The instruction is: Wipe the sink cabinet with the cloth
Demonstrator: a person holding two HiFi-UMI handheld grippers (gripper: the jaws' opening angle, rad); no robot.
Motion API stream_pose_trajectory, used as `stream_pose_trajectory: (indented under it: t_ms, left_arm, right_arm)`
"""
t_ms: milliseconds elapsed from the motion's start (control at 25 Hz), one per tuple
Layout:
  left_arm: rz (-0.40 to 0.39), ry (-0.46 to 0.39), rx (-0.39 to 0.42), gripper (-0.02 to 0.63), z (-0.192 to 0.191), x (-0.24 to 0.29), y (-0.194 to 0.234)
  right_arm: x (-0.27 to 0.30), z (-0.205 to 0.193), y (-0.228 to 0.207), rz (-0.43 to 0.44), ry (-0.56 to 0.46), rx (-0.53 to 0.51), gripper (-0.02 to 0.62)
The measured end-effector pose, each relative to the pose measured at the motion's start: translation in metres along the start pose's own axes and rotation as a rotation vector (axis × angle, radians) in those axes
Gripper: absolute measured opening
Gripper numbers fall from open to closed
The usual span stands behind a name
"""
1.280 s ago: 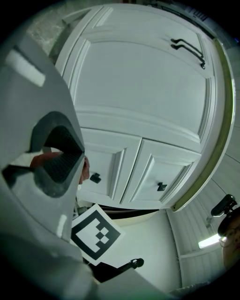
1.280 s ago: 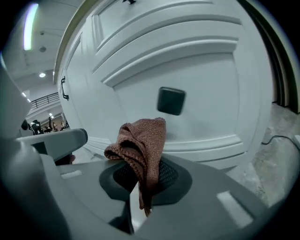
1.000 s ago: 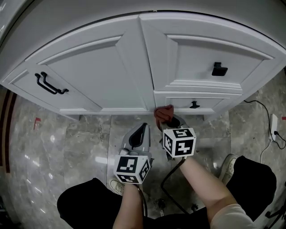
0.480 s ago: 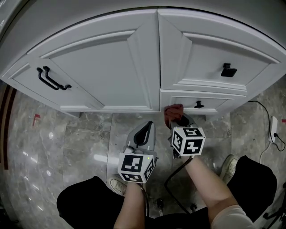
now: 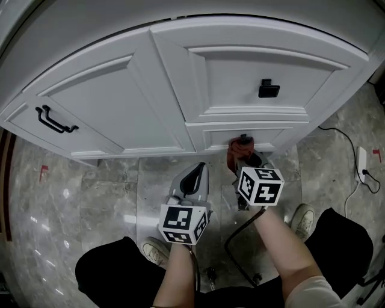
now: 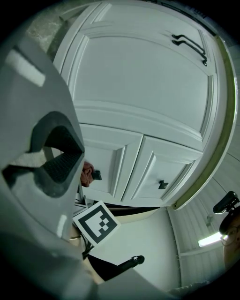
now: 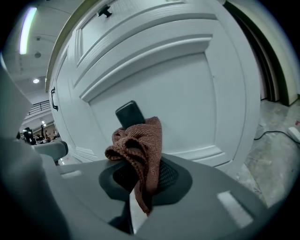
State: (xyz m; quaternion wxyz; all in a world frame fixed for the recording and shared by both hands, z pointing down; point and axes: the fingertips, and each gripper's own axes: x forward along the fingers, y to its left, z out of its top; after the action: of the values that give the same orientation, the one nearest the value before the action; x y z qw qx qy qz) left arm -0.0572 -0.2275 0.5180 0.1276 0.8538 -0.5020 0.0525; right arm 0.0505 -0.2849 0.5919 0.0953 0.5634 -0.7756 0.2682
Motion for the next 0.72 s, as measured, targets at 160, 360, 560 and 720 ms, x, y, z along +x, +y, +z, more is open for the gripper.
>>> stream_pose_trajectory:
  t_ms: [160,360,560,720]
  left_arm:
    - [-0.026,0.009,0.001,0.001,-0.003,0.012,-0.02]
    - [-0.051,0.01,-0.001,0.001,-0.004,0.03,-0.041]
    - [-0.089,0.01,0.0,0.001,-0.007,0.047,-0.067]
    - [-0.129,0.031,0.013,0.001,-0.01,0.053,-0.09]
  right_arm:
    - [-0.009,0.003,-0.021,-0.017,-0.004,0.009,0.081]
    - [-0.021,0.008,-0.05,-0.051,-0.012,0.008,0.081]
    - [-0.035,0.014,-0.087,-0.094,-0.009,0.022,0.08]
    - [-0.042,0.013,-0.098,-0.105,0.005,0.001,0.083]
